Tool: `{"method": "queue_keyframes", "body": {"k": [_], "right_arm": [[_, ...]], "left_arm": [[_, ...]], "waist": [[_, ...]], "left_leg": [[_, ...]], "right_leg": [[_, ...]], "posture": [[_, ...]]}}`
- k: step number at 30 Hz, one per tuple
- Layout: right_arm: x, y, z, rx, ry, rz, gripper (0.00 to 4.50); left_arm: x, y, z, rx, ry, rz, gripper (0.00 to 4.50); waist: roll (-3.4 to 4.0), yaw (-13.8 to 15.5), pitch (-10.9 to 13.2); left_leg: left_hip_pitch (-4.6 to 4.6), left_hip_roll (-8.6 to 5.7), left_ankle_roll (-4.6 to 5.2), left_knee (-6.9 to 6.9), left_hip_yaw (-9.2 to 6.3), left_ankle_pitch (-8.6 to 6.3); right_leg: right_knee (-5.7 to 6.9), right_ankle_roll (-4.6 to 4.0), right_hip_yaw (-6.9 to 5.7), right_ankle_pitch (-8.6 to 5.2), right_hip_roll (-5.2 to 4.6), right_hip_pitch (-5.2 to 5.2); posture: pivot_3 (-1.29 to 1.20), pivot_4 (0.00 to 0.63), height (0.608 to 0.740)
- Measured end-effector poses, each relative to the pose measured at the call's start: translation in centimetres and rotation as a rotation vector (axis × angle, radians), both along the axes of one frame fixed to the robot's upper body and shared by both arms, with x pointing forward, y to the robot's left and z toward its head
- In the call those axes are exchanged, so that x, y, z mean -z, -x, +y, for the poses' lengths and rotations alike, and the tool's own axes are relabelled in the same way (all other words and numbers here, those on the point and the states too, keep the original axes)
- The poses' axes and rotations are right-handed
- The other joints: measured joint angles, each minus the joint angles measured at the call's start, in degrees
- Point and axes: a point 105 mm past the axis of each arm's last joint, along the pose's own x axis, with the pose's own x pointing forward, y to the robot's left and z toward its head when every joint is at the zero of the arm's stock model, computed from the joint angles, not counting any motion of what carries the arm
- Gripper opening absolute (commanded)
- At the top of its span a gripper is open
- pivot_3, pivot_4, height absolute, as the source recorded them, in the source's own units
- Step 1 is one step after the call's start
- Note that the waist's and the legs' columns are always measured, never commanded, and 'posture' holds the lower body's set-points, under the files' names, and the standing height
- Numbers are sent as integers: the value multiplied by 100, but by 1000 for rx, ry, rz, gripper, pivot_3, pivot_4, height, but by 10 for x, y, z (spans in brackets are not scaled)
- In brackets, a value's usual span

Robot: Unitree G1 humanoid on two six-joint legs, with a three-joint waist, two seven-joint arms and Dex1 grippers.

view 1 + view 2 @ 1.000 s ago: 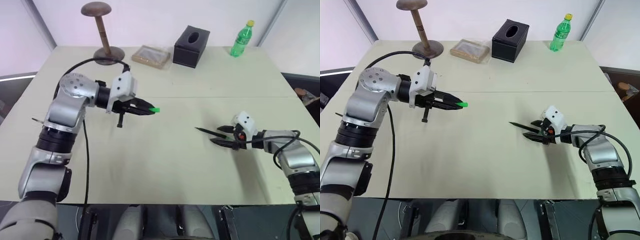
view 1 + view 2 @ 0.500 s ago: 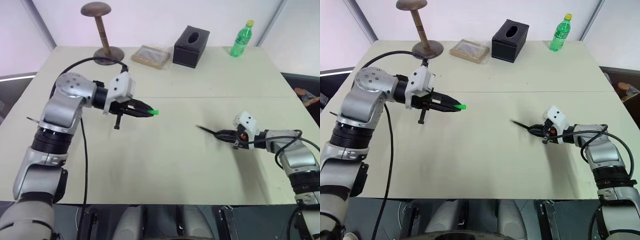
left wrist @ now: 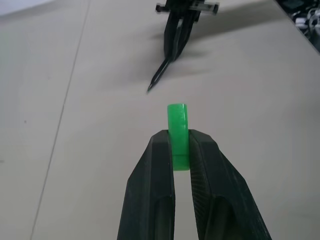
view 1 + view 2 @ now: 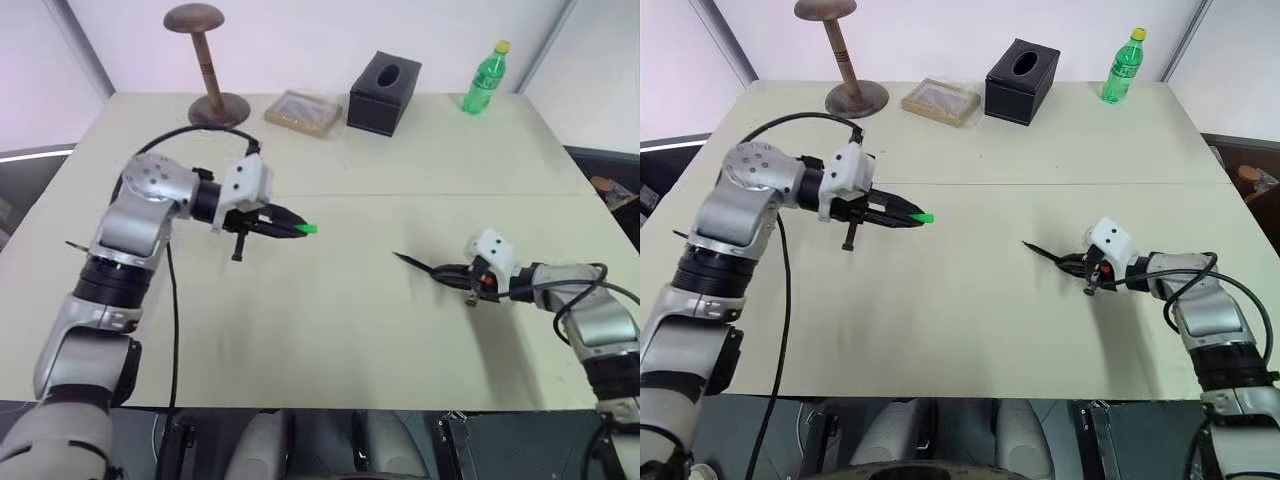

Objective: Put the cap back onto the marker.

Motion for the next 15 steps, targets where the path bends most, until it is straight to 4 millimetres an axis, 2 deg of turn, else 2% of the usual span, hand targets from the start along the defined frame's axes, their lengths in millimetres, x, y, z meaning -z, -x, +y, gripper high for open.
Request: {"method": "queue_keyframes", "body": {"k": [5, 11, 15], "right_arm": [[-23, 10, 8, -51, 151, -98, 56], [-67, 28, 42, -137, 189, -221, 56], [-77, 30, 51, -141, 203, -248, 56]], "left_arm": [[19, -14, -8, 4, -2, -9, 0], [25, -22, -27, 96, -5, -132, 0], [32, -24, -30, 124, -23, -175, 0]], "waist": [[-3, -15, 2], [-4, -14, 2], [-4, -8, 2]], "left_leg": [[0, 2, 0, 1, 1, 0], [-1, 3, 0, 0, 0, 0], [-2, 2, 0, 0, 0, 0]], "right_leg": [[0, 0, 0, 0, 4, -2], [0, 0, 0, 0, 2, -3], [-1, 0, 0, 0, 2, -3]], "posture": [[0, 150, 740], [0, 150, 740], [0, 150, 740]]}}
